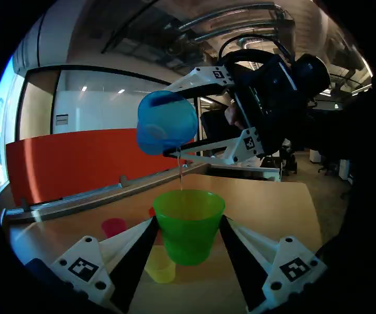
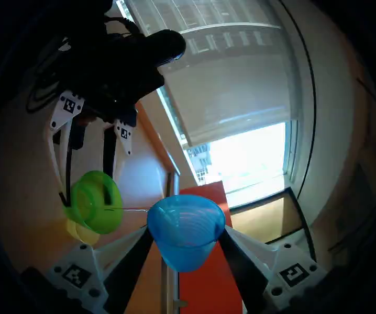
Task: Pour water
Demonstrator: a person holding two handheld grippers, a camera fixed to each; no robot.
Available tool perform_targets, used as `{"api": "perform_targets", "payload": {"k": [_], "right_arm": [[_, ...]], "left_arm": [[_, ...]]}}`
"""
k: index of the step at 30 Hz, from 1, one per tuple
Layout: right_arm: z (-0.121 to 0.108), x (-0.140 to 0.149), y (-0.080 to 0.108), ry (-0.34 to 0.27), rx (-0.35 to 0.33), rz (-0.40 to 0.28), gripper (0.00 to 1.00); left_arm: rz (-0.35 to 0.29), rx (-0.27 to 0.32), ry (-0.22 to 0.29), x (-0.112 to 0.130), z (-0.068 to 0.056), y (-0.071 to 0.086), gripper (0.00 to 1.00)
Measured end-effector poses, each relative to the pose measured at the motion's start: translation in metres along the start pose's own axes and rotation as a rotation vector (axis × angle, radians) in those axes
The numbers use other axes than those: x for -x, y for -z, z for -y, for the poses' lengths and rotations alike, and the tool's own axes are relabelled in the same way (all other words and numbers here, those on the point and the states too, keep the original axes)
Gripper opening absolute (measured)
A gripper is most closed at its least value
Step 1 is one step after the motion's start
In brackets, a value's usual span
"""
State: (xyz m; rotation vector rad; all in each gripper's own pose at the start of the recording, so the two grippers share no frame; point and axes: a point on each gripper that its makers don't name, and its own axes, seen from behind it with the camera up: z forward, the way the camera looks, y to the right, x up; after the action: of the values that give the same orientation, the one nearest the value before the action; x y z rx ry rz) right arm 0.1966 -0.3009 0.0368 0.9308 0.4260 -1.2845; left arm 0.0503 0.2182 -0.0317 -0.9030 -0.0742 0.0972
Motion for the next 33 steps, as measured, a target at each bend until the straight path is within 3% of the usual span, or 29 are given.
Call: {"api": "perform_targets", "payload": {"k": [33], "right_arm": [[-0.0056,0.0017,-0.0053,0.053,0.016,-0.001,0.88]], "left_arm": [[-0.004,-0.002,-0.004,-0.0023,-0.0015,0.0012,0.83]]}}
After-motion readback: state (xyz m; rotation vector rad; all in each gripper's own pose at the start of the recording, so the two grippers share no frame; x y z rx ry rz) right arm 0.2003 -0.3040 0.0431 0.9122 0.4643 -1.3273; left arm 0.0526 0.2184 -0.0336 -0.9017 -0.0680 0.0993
